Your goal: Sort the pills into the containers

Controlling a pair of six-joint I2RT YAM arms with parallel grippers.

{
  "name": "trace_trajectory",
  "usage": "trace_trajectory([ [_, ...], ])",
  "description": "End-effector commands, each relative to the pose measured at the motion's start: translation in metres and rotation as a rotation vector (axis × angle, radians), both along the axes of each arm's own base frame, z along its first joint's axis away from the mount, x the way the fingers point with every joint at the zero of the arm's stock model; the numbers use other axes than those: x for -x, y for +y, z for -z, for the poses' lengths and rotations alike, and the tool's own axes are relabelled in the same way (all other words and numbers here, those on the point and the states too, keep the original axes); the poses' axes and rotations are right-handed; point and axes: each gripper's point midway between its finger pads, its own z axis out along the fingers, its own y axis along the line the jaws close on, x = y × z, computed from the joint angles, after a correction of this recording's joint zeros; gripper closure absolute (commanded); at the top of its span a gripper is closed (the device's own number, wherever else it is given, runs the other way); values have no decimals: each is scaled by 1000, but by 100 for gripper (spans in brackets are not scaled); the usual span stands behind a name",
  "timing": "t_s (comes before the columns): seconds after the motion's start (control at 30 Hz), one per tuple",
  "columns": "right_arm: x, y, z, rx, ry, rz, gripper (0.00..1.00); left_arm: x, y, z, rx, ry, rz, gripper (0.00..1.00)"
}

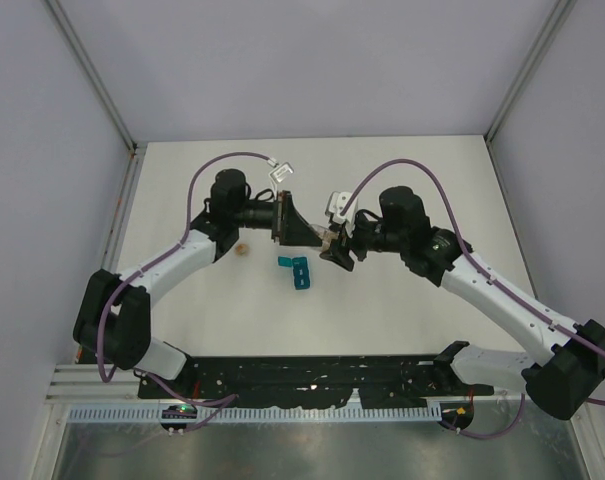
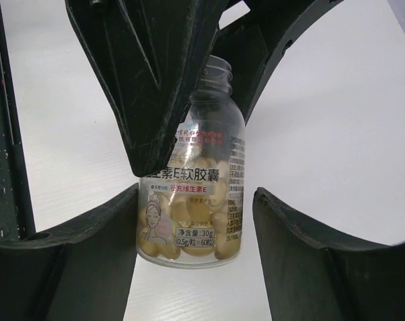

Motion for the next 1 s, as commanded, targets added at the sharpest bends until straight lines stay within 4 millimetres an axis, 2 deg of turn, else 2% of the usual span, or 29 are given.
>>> trace_trajectory([
  [0.0,-1,4,-23,-59,-55,-7,33,8,4,-26,60,-85,24,100],
  [0.13,-1,5,-21,-58,-46,-10,40,7,5,-24,53,-84,17,100],
  [0.33,-3,5,-21,-56,-49,-3,35,5,5,-17,26,-85,4,100],
  [0.5,-5,6,-20,-53,-48,1,39,3,6,-12,7,-86,-5,100],
  [0.63,-6,8,-18,-51,-37,-2,54,3,6,-12,-4,-93,-10,100],
  [0.67,-5,8,-17,-51,-35,-4,63,2,6,-11,-8,-94,-10,100],
  [0.77,-6,9,-13,-46,-30,-5,77,3,6,-8,-21,-93,-6,100],
  [0.8,-7,9,-14,-48,-36,-6,82,2,7,-8,-23,-96,-6,96],
  [0.87,-7,9,-11,-45,-37,-9,90,2,7,-8,-28,-101,-4,82],
  [0.97,-6,9,-6,-40,-39,-18,94,2,8,-8,-39,-116,-3,56],
])
